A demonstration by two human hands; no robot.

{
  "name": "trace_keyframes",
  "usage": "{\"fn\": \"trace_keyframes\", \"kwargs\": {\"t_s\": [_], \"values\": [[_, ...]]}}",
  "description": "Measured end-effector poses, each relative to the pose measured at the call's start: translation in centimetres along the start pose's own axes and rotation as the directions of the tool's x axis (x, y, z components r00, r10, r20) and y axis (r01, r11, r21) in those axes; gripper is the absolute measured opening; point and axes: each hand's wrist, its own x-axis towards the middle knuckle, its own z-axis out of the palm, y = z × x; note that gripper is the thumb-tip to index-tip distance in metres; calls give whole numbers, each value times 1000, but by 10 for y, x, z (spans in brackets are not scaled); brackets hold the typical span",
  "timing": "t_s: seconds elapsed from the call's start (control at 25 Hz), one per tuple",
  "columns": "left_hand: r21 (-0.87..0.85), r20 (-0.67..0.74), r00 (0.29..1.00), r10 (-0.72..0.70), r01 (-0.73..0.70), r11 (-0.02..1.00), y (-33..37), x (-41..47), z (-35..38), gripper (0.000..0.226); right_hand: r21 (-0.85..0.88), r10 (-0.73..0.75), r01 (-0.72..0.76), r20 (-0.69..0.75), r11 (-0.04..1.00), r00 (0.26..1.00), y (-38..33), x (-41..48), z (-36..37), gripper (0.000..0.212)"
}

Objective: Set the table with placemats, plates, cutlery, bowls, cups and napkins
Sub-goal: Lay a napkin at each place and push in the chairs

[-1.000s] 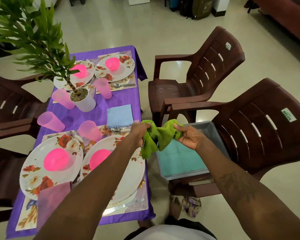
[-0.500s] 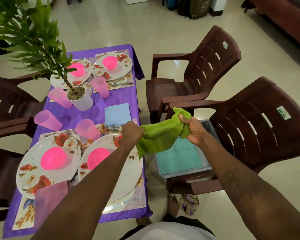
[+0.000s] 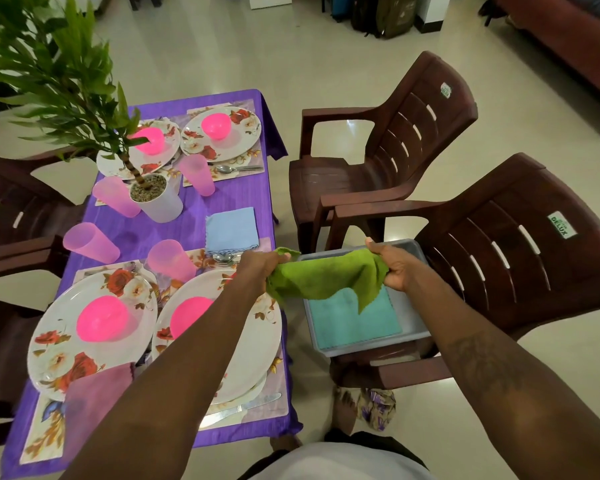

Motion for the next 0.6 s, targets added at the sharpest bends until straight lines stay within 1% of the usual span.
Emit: {"fn": "trace_keyframes", "kwargs": {"t_s": [0.04,0.16,0.2,0.28,0.36,0.4,0.44,0.48,0.52,0.56,0.6], "values": [[31,-77,997,12,-10,999,-2,1,0,51,16,11,-12,59,1000,998,-3,-7,-3,37],[104,-235,972,28,-3,995,-4,-3,1,52,33,19,-25,189,999,982,-8,-23,-10,35],[121,-254,966,51,-21,992,-6,-3,2,52,16,26,-30,210,999,977,-10,-26,-12,35],[0,-210,977,22,-23,1000,-5,0,-1,47,-43,52,-43,241,998,969,-11,-27,-15,37],[-167,-149,988,-34,9,986,0,4,-5,47,-101,60,-40,205,994,977,-13,-25,-16,36],[-215,-133,990,-43,13,977,-1,10,-8,48,-112,28,-10,161,994,987,-13,-20,-17,40],[-228,-143,989,-27,-6,974,-4,25,-8,50,-104,-31,44,115,994,993,-13,-15,-19,51],[-205,-163,987,-6,-28,978,-4,31,-9,52,-89,-96,100,56,991,994,-14,-10,-20,63],[-161,-174,984,35,-64,985,2,17,-11,50,-80,-157,157,5,984,988,-15,-5,-22,68],[-126,-179,980,91,-115,985,7,7,-12,40,-90,-211,209,-13,974,977,-15,-3,-23,62],[-95,-172,974,144,-162,982,12,-2,-12,24,-113,-245,243,-8,964,969,-16,-3,-23,51]]}}
